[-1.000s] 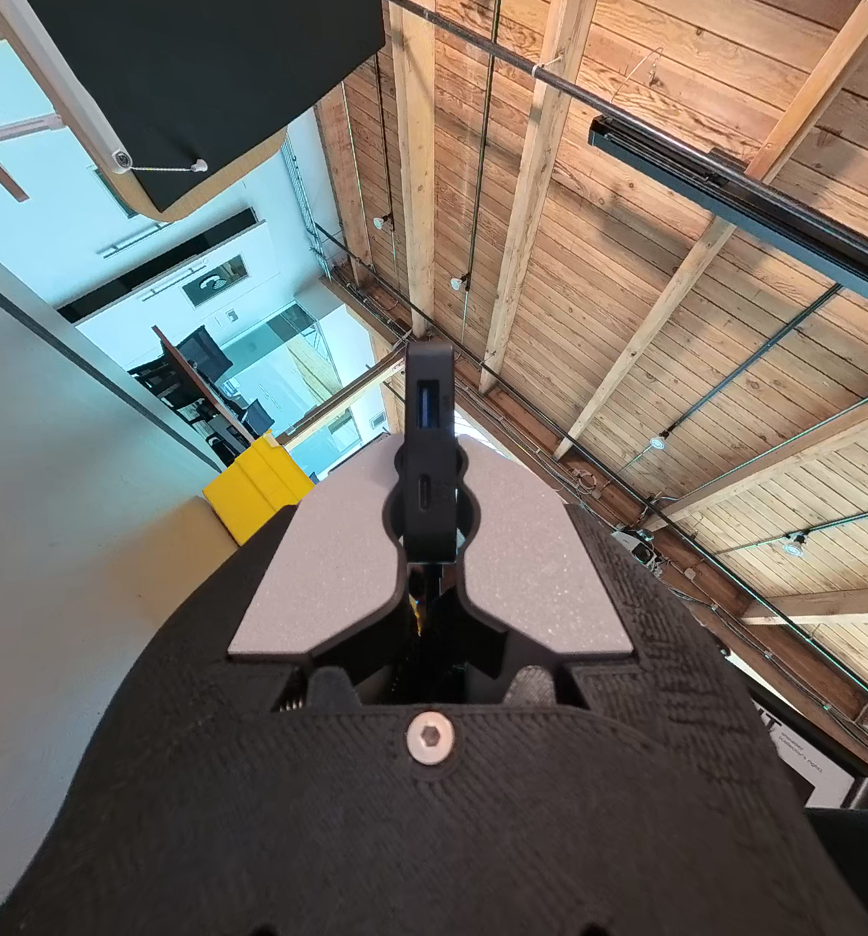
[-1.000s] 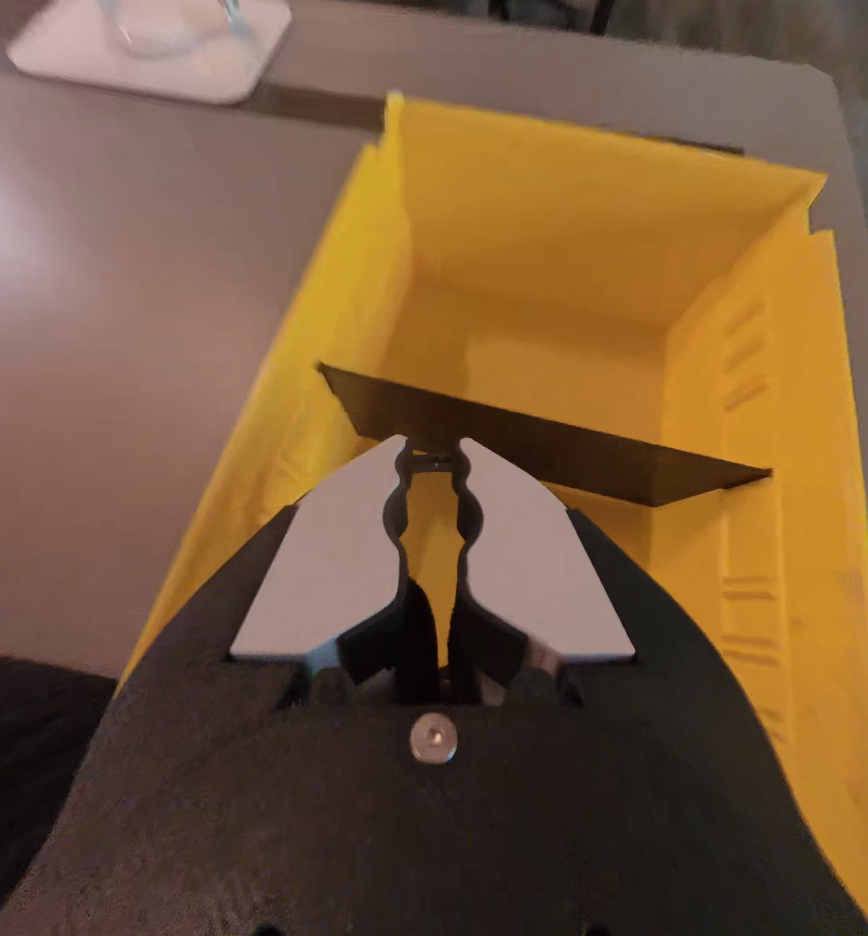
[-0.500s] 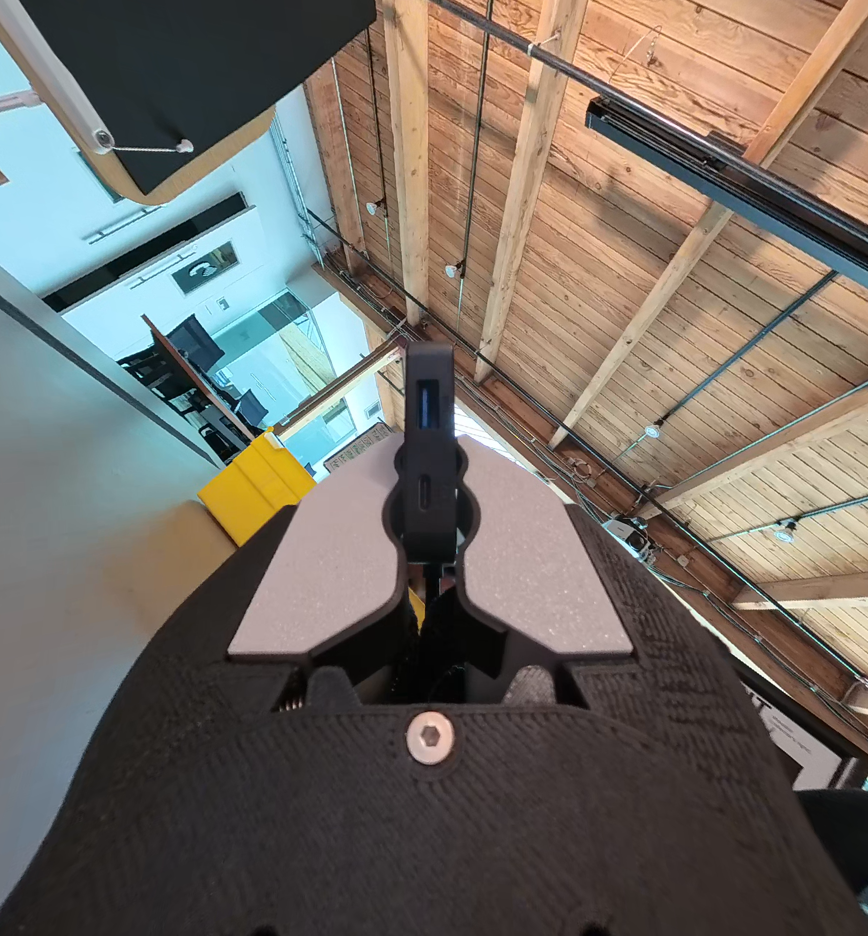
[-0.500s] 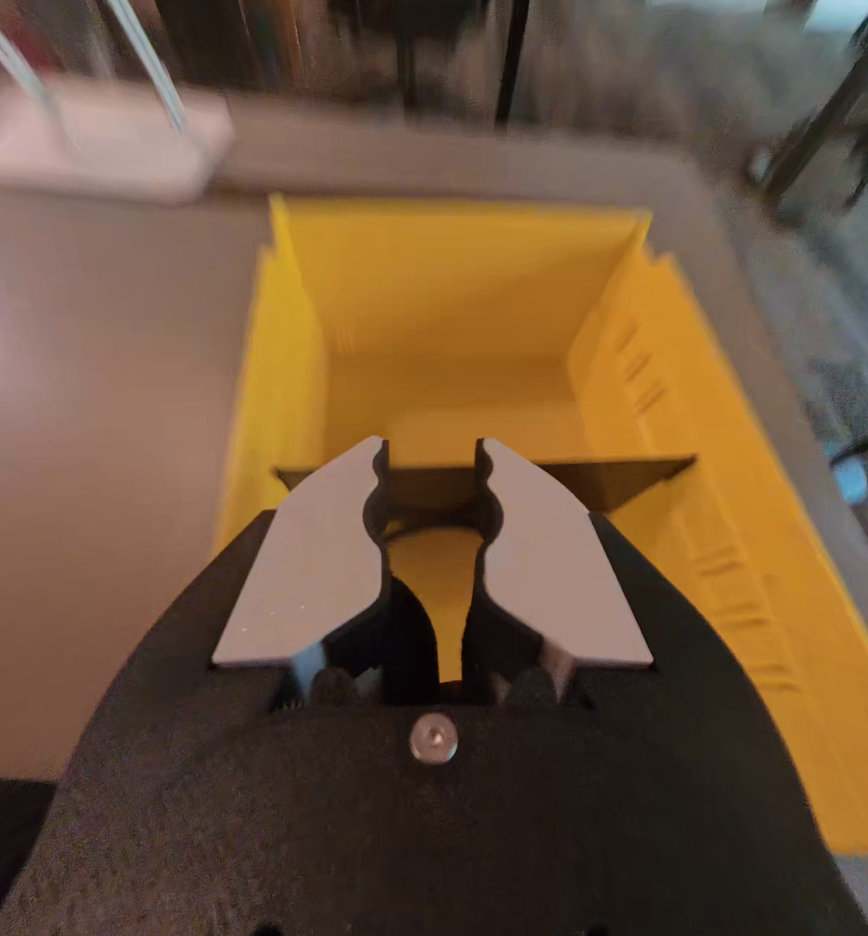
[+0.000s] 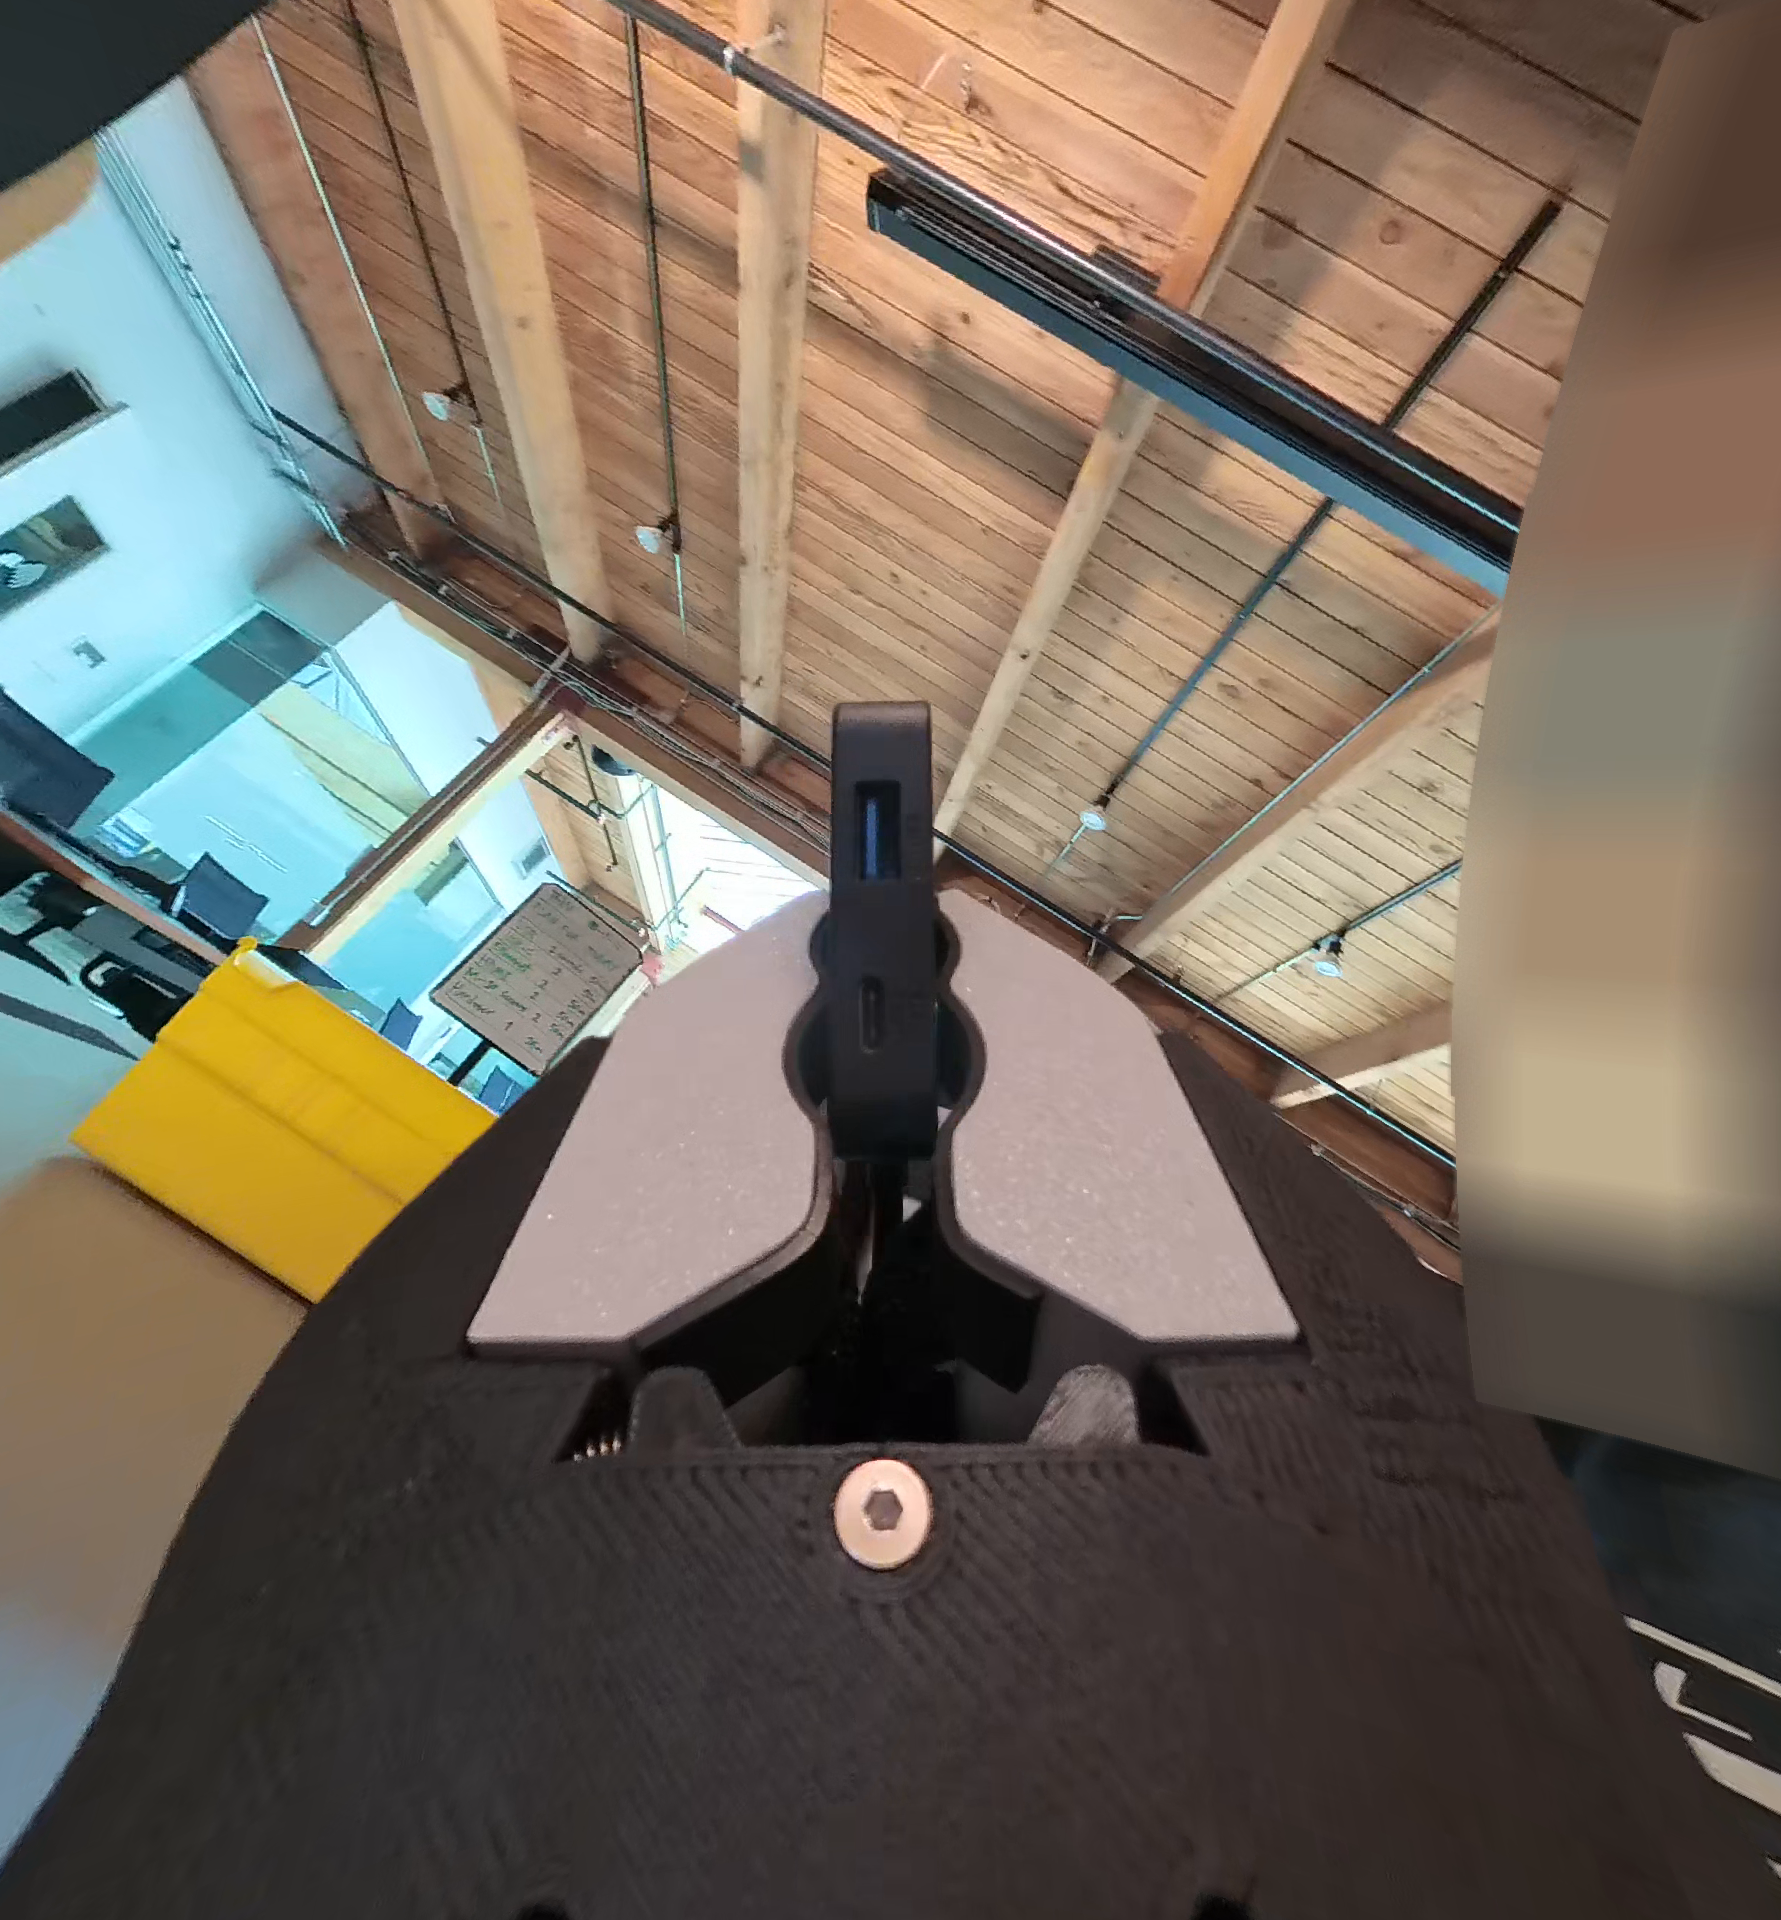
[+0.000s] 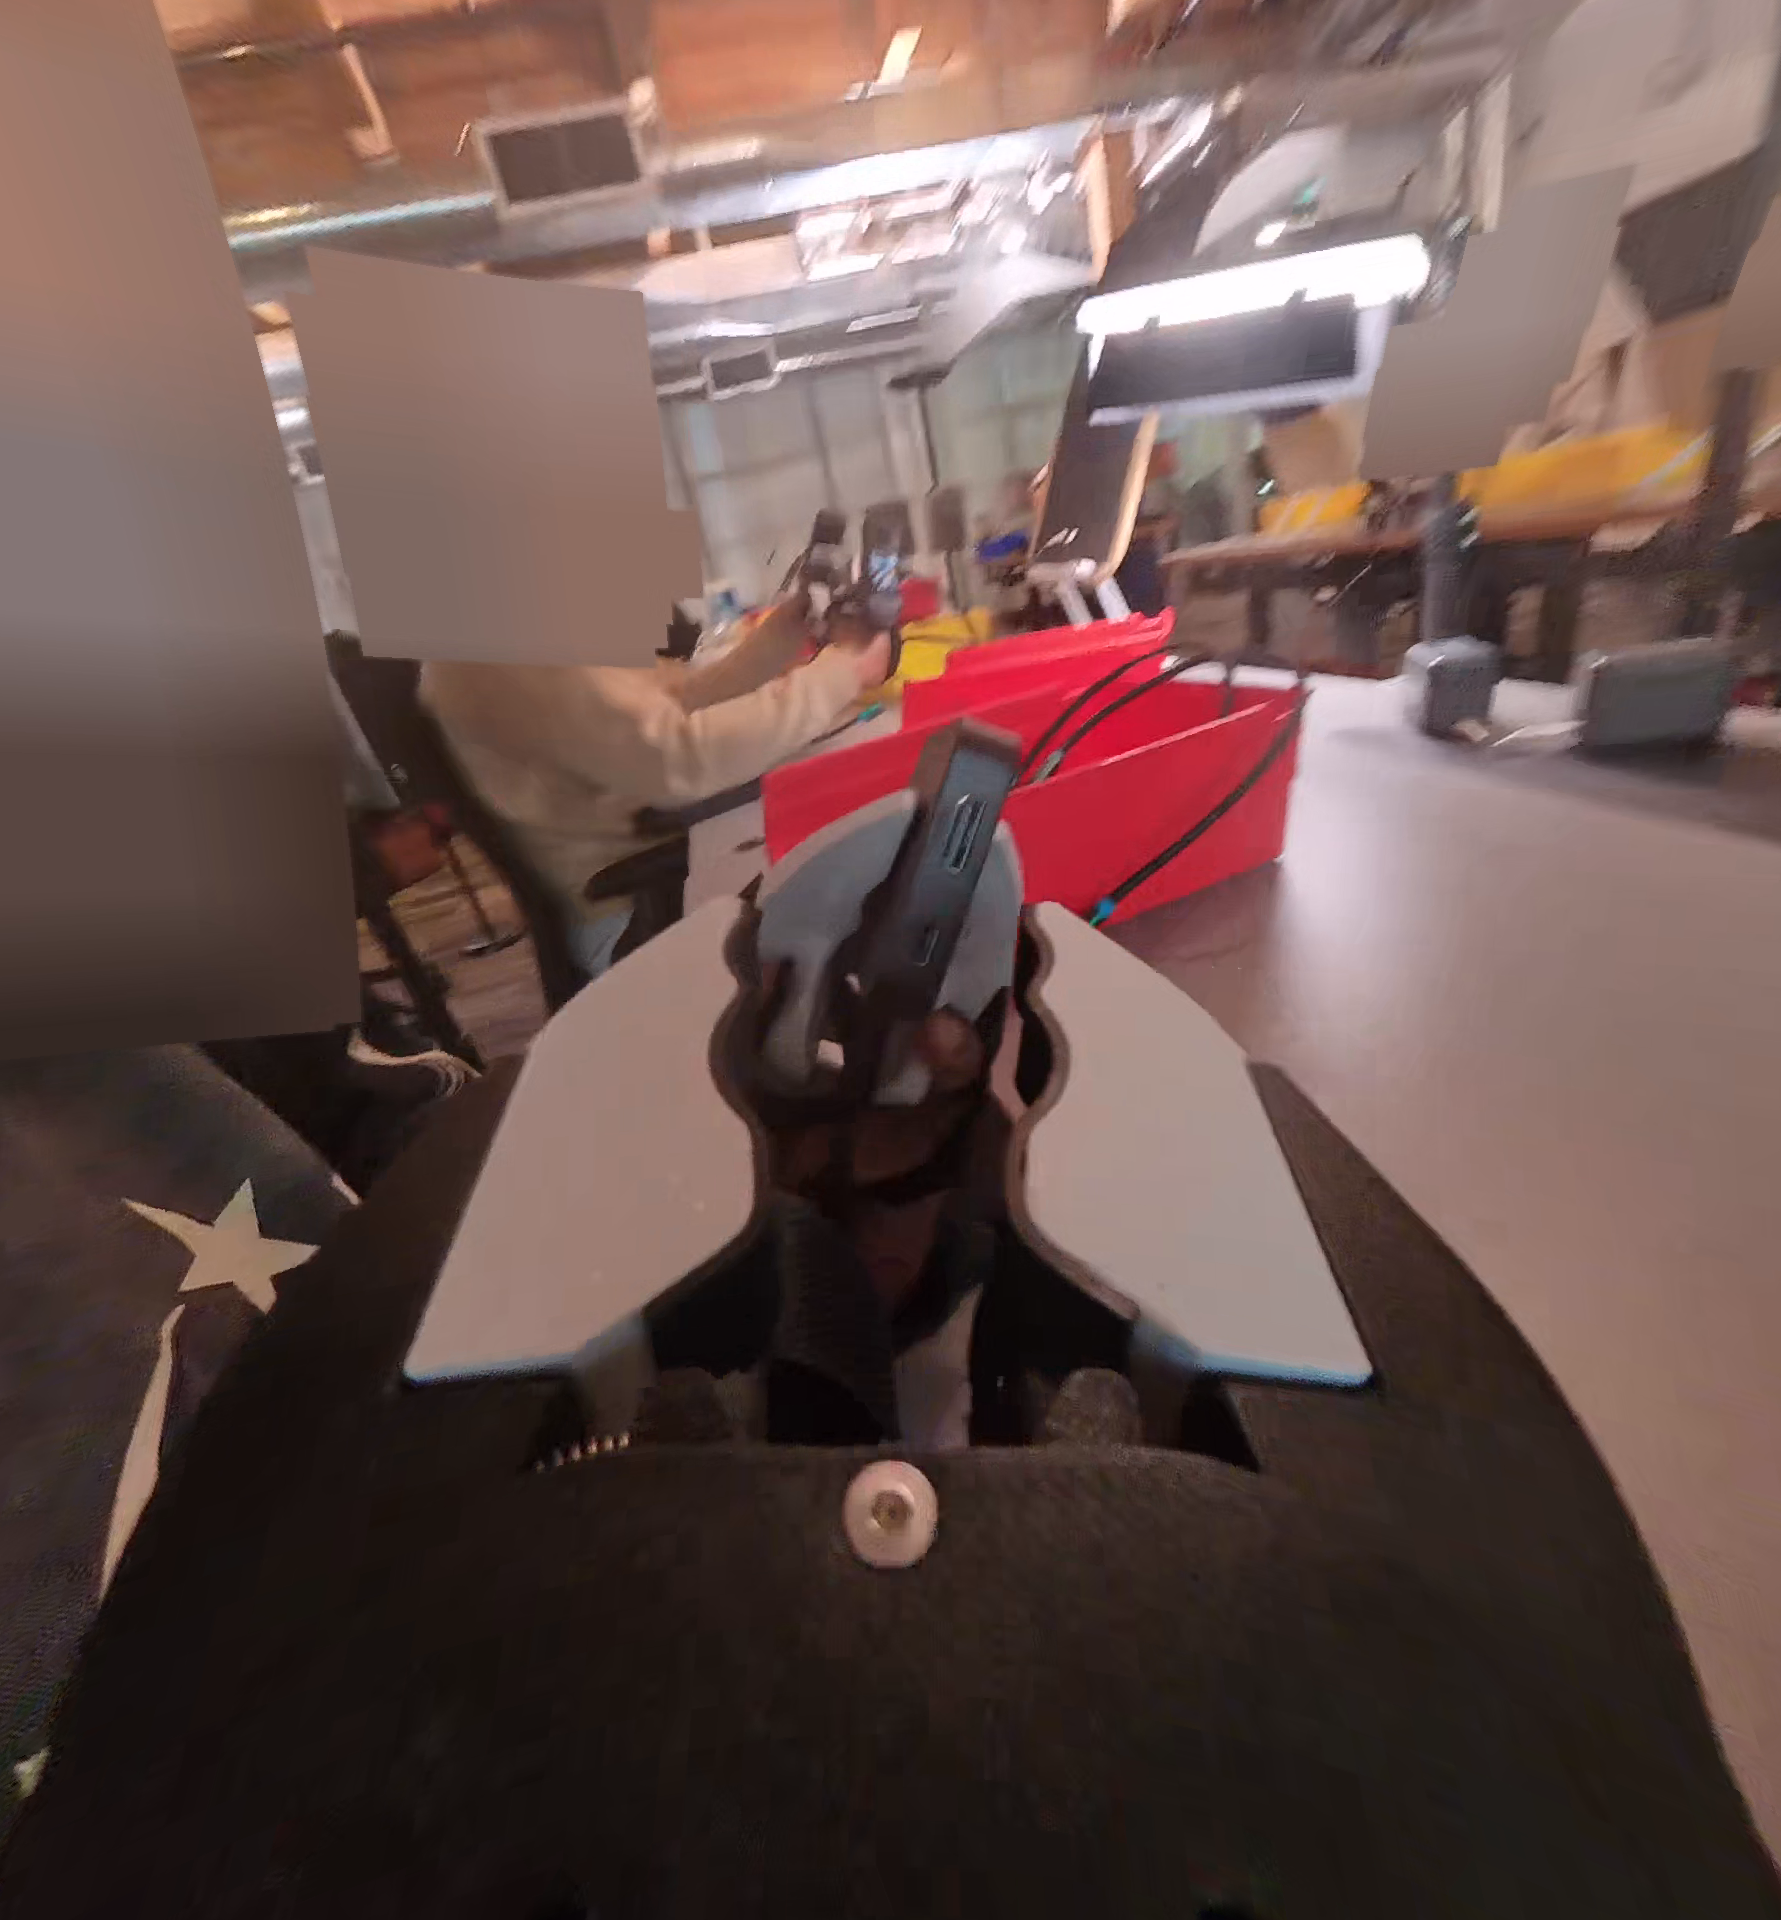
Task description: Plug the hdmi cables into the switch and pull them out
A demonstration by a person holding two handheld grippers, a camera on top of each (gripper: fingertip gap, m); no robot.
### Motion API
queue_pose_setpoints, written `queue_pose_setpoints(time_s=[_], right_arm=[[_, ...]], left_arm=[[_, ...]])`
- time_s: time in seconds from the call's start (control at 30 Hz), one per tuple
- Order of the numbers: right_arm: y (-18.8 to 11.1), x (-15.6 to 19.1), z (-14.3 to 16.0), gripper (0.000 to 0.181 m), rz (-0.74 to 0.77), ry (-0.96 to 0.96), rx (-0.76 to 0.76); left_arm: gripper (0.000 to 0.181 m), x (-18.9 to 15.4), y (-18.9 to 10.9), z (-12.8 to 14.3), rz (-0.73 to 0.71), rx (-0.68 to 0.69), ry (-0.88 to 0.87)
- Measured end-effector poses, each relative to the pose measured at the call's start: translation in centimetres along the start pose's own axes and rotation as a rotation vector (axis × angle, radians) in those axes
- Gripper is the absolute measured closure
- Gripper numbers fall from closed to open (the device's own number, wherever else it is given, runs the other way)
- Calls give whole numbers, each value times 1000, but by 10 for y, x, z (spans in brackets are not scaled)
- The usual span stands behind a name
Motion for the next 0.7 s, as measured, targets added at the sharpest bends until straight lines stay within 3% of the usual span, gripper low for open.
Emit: queue_pose_setpoints(time_s=[0.17, 0.3, 0.43, 0.57, 0.63, 0.7], right_arm=[[24, -1, 18, 162, -15, 54, 86], [15, -4, 10, 166, 21, -39, 99], [-13, -15, -46, 167, 114, -231, -5], [-49, -35, -133, 167, 225, -529, -114], [-62, -52, -161, 167, 231, -739, -42], [-75, -80, -169, 167, 195, -1047, 106]], left_arm=[[168, 1, 1, 4, 3, 18, -20], [157, 3, 3, 8, -15, 40, -19], [124, 22, -3, -1, -124, -32, -91], [127, 27, -4, -1, -148, -38, -133], [130, 22, -2, 1, -120, -18, -103], [130, 21, -1, 3, -113, -11, -106]])
Point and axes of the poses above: each gripper's, where its closed fingertips meet, y out along the fingers, z out of its underside, x = y × z across the jaws, the point moved 2 cm from there along -y, back along the fingers, and after that the axes turned 9 degrees about z, right-handed, at the moved point
